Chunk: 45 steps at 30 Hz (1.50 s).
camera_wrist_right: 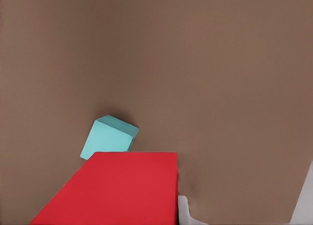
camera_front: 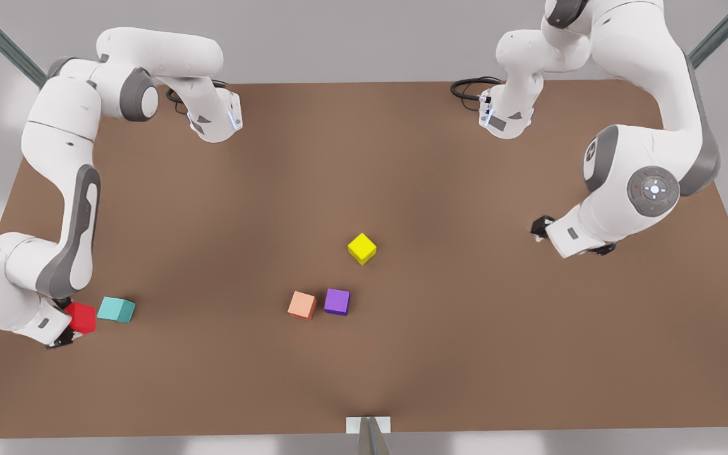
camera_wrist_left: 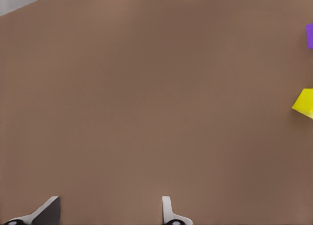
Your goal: Pick up red wooden cube and pass to hand red wooden cube and place in blue wooden cube
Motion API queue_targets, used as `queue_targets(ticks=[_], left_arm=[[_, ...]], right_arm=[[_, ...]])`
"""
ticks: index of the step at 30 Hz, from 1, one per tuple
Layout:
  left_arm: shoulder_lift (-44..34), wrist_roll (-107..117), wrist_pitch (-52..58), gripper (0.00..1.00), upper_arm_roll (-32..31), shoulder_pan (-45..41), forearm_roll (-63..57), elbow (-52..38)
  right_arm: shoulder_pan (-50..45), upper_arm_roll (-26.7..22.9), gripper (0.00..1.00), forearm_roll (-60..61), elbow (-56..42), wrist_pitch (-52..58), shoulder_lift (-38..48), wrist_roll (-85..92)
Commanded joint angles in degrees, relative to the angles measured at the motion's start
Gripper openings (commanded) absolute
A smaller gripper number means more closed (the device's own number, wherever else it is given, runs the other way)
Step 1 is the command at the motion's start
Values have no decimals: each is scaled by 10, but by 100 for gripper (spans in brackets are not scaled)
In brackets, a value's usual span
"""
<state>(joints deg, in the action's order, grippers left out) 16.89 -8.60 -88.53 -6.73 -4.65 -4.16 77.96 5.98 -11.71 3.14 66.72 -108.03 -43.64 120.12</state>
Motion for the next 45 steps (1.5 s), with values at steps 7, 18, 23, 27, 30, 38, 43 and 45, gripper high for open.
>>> queue_targets(ticks=[7,18,23,27,30,38,43,45], left_arm=[[3,133,39,100,-13,-17,47,-19],[4,133,39,100,-10,-6,44,-19],[4,134,41,100,-10,-1,45,-19],[4,133,41,100,-10,-1,44,-19],[4,133,41,100,-10,-1,43,-19],[4,132,47,100,-9,3,43,-19],[4,131,49,100,-8,4,43,-19],[4,131,63,100,-9,3,43,-19]], right_arm=[[6,0,50,5,80,-44,2,-3],[3,0,50,5,154,-112,18,-4],[6,1,51,5,170,-126,20,-4],[8,1,67,12,183,-140,20,-4],[10,1,100,20,186,-140,19,-4],[10,1,100,22,191,-139,18,-4],[9,2,100,23,193,-140,14,-2],[9,3,100,26,194,-146,13,-2]])
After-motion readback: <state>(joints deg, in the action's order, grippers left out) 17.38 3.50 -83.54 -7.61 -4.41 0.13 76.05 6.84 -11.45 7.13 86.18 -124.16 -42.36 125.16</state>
